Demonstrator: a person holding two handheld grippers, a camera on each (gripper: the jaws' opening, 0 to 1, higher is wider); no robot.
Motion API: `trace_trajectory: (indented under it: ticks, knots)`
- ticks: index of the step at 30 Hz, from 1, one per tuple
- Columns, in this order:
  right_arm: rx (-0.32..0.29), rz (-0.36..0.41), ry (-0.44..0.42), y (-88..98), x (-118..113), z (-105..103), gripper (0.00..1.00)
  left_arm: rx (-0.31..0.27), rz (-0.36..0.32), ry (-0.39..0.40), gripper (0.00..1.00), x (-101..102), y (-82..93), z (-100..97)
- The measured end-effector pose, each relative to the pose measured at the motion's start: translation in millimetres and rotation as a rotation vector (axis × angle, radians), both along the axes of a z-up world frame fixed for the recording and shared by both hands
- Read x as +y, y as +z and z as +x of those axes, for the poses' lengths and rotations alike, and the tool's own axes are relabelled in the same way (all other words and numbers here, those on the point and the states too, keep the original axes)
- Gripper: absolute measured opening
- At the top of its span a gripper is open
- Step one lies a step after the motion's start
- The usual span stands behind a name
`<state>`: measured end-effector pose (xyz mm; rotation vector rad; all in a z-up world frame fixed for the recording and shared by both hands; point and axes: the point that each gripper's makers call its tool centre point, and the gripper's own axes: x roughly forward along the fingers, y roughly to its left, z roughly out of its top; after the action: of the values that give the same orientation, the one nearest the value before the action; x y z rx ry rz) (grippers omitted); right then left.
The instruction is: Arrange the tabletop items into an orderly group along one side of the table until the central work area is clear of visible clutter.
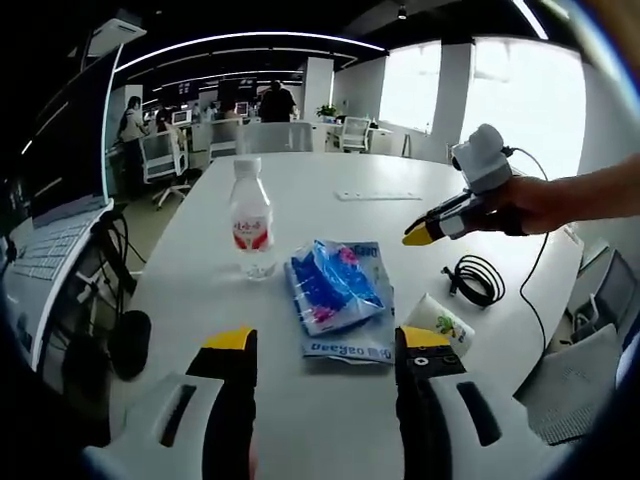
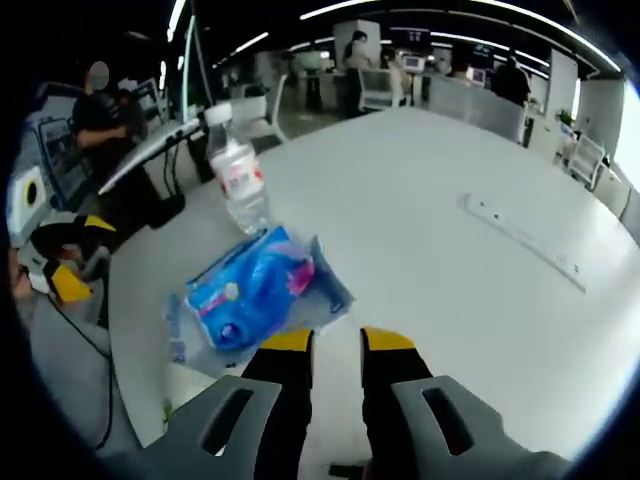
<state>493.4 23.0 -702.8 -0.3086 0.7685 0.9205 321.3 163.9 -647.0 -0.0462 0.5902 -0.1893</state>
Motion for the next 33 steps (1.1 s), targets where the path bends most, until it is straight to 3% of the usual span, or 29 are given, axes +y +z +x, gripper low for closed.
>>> trace_trajectory:
  ticks: [25, 33]
  knots:
    - [0.025, -0.007, 0.117, -6.5, 69, 16, 0.14, 0.012, -0.025, 0.031, 0.55, 16, -11.4, 3.3]
    - [0.05, -0.015, 0.136, -20.2, 89, 22, 0.12, 0.013, -0.035, 0.041, 0.55, 19, -13.9, 4.2]
